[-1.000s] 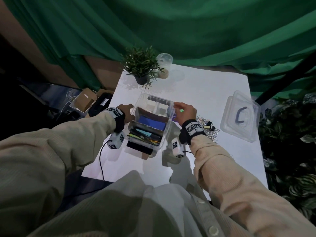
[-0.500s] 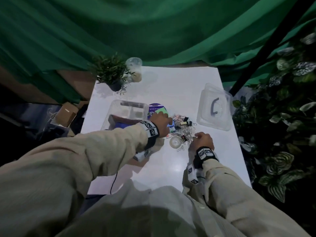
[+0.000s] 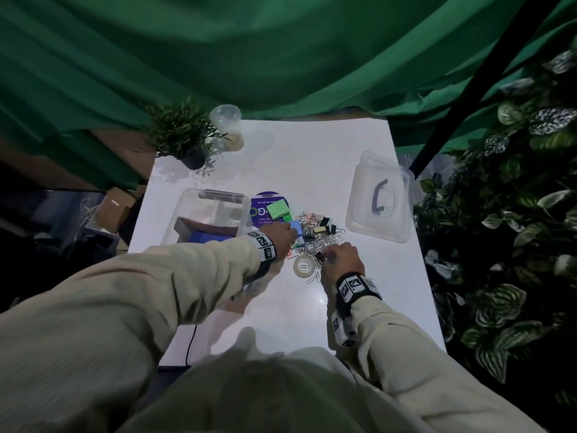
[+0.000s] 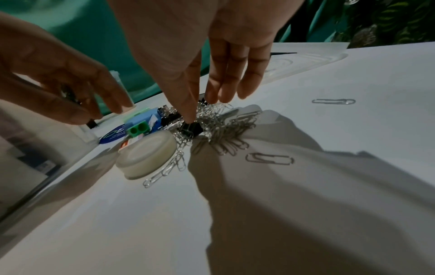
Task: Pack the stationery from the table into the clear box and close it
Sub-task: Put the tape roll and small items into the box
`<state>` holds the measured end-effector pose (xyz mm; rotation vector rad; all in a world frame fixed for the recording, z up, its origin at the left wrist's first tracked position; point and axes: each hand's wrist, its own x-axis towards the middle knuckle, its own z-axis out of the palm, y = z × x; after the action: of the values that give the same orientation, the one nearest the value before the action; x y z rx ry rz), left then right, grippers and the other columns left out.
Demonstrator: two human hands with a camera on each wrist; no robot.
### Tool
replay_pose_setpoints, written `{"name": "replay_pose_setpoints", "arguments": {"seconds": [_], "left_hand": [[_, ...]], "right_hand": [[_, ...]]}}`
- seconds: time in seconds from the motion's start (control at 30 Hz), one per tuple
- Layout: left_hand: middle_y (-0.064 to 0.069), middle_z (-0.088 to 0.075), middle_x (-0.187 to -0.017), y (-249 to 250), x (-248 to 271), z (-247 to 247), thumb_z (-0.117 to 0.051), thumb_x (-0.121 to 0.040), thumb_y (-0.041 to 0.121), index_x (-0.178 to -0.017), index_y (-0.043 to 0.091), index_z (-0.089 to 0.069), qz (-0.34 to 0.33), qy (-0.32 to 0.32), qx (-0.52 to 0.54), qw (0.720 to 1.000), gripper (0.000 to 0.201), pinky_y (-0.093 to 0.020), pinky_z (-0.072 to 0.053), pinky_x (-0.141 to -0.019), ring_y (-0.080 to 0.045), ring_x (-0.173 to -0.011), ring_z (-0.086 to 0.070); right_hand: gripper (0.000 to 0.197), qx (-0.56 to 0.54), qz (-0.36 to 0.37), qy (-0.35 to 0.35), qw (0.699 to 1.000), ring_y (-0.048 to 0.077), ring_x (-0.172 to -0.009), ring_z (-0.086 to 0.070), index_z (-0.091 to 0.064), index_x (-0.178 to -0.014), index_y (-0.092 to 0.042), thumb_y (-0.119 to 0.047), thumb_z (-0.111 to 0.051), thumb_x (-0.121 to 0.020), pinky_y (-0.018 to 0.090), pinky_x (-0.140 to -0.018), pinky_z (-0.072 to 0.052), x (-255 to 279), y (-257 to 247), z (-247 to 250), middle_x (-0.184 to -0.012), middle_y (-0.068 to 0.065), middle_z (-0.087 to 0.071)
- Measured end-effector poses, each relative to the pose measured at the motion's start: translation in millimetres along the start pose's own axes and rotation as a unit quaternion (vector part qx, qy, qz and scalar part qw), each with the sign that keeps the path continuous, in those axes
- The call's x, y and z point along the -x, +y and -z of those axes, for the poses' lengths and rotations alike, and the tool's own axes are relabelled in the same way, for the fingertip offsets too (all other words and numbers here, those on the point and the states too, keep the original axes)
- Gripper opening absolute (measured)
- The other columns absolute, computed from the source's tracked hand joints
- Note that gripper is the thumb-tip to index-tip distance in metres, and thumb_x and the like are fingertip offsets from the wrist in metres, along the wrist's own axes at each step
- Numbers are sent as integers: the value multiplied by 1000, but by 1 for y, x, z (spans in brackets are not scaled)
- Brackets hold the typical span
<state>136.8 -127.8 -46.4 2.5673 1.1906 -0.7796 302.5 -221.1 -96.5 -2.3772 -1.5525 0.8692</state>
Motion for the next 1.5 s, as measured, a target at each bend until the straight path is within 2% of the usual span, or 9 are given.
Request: {"name": "replay_pose_setpoints", "arguments": {"seconds": [0.33, 0.63, 0.8, 0.9, 1.0, 1.17, 1.33, 1.4, 1.5], "left_hand": [[-13, -45, -130, -1, -8, -16, -56, -92, 14, -138, 13, -41, -36, -37, -23, 998, 48, -42, -47, -86, -36, -113, -54], [-14, -44, -135, 3, -22, -17, -54, -95, 19, -140, 13, -40, -11, -33, -78, 996, 48, -41, -41, -97, -34, -121, -49], [-11, -47, -130, 6, -20, -14, -56, -94, 27, -135, 18, -48, -13, -46, -101, 994, 44, -41, -41, -97, -32, -118, -51], [-9, -55, -122, 0, -21, -9, -64, -87, 29, -127, 17, -51, -5, -36, -54, 998, 44, -38, -44, -90, -31, -110, -57], [-9, -61, -112, -10, -18, 4, -62, -87, 26, -113, 12, -52, 25, -19, 53, 998, 31, -33, -45, -73, -30, -100, -61], [-11, -60, -107, -20, -17, 10, -55, -90, 26, -108, 13, -53, 1, -14, 117, 993, 23, -32, -44, -71, -30, -98, -59], [-14, -60, -119, -14, -16, -1, -39, -99, 25, -117, 7, -58, 22, -48, 75, 996, 32, -32, -44, -83, -30, -107, -58], [-10, -64, -112, -13, -19, -7, -41, -100, 25, -119, 6, -60, 18, -37, 40, 998, 33, -28, -44, -79, -25, -95, -61], [-1, -59, -79, -14, -17, -9, -45, -98, 41, -103, 12, -61, 16, -40, 45, 998, 34, -21, -39, -60, -15, -64, -52]], "right_hand": [[24, 39, 29, -9, 999, 26, -108, -51, -66, -89, -25, -41, -68, -71, 33, -90, -45, -5, -33, -7, -111, 4, -47], [23, 105, 23, -42, 993, 32, -120, -46, -71, -100, -19, -24, -66, -78, 34, -101, -42, -4, -43, -11, -132, 9, -44], [9, 1, 9, 3, 1000, 24, -84, -53, -51, -78, -24, -26, -59, -74, 27, -70, -45, -1, -40, -9, -90, -1, -56], [15, -98, -23, -7, 995, 25, -74, -56, -51, -85, -25, -19, -57, -73, 24, -60, -41, 0, -41, -4, -82, -2, -59], [31, -210, -61, 0, 976, 26, -83, -61, -58, -100, -25, -13, -62, -72, 29, -73, -52, -3, -42, -3, -93, 3, -63], [13, -233, -103, 18, 967, 30, -95, -62, -67, -89, -18, -13, -55, -84, 27, -80, -48, -17, -45, -1, -100, 12, -68], [32, -232, -147, -48, 960, 33, -116, -54, -60, -118, -3, -18, -39, -99, 30, -90, -42, -30, -50, 5, -126, 19, -59], [33, -199, -139, -67, 968, 34, -116, -52, -59, -113, 1, -19, -36, -100, 32, -92, -39, -31, -54, 10, -128, 22, -56], [54, -128, -123, -74, 981, 34, -110, -56, -66, -105, -5, -48, -35, -98, 34, -90, -40, -29, -58, 9, -120, 20, -62]]}}
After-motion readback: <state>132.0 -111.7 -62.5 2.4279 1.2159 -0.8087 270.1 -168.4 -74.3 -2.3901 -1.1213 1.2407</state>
